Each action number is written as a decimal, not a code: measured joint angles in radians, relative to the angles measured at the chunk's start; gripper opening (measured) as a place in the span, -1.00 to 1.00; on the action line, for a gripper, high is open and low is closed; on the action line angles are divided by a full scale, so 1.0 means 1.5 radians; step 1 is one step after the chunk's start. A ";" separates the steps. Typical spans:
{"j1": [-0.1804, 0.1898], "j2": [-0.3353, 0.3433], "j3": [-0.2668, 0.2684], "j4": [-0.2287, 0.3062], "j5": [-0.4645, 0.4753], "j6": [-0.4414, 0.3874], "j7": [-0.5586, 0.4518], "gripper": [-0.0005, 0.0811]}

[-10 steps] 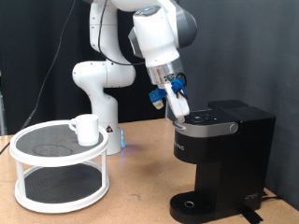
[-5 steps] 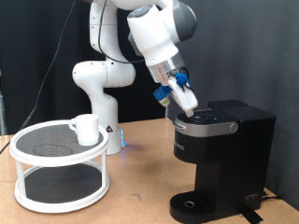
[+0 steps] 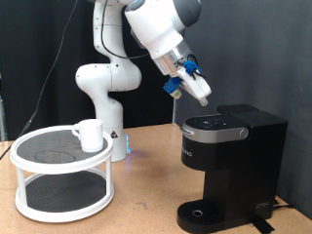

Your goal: Make a cup of coffee with the keurig machine

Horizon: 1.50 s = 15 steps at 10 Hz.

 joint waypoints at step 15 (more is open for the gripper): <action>-0.031 -0.280 -0.010 -0.243 -0.025 -0.011 0.082 -0.99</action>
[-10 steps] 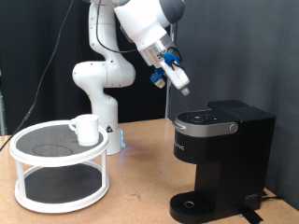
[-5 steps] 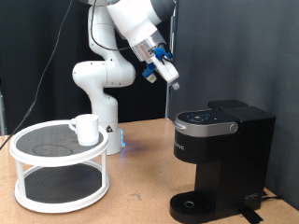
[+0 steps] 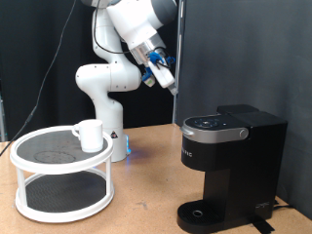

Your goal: Make a cup of coffee with the keurig machine

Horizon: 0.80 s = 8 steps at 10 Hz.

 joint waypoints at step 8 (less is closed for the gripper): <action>-0.020 -0.149 -0.075 -0.084 -0.019 -0.097 -0.055 -0.99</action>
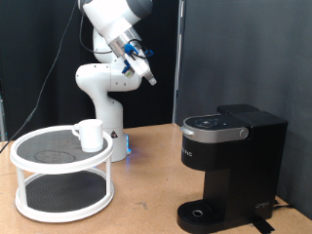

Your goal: Make a cup of coffee with the keurig machine

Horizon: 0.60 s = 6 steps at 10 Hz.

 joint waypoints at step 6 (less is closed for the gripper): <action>-0.068 -0.038 -0.005 -0.032 -0.022 0.009 0.064 -0.99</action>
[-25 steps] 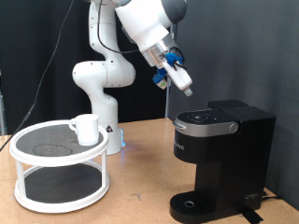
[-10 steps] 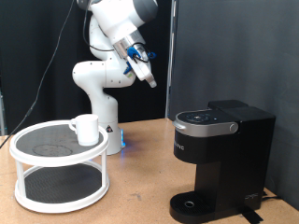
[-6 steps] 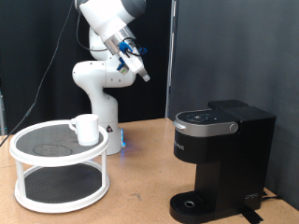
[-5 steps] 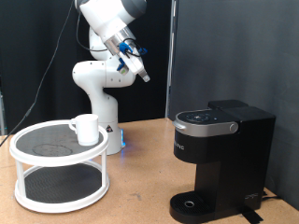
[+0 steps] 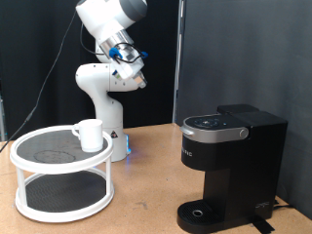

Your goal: Make a cup of coffee with the keurig machine

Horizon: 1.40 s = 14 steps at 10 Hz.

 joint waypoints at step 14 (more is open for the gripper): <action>-0.119 -0.024 -0.097 0.003 -0.067 -0.049 -0.017 -0.99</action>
